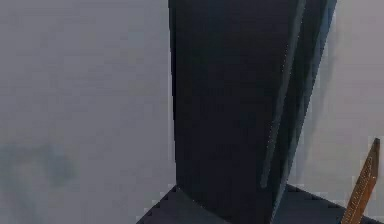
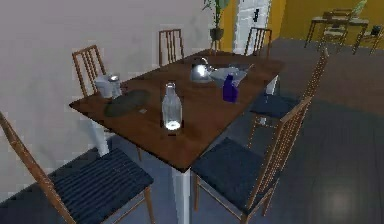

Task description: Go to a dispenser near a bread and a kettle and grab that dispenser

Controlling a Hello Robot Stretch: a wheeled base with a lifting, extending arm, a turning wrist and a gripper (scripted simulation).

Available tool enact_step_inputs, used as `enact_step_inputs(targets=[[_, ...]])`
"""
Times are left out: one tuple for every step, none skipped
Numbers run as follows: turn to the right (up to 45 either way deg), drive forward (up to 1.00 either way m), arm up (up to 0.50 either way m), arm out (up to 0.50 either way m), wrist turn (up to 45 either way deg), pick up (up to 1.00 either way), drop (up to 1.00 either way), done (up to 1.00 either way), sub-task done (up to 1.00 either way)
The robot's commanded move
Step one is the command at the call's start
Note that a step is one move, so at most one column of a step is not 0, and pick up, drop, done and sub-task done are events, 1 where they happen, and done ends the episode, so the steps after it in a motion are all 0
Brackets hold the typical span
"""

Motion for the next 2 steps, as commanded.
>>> enact_step_inputs(targets=[[45.0,0.0,0.0,0.0,0.0,0.0,0.0,0.0,0.0],[45.0,0.0,0.0,0.0,0.0,0.0,0.0,0.0,0.0]])
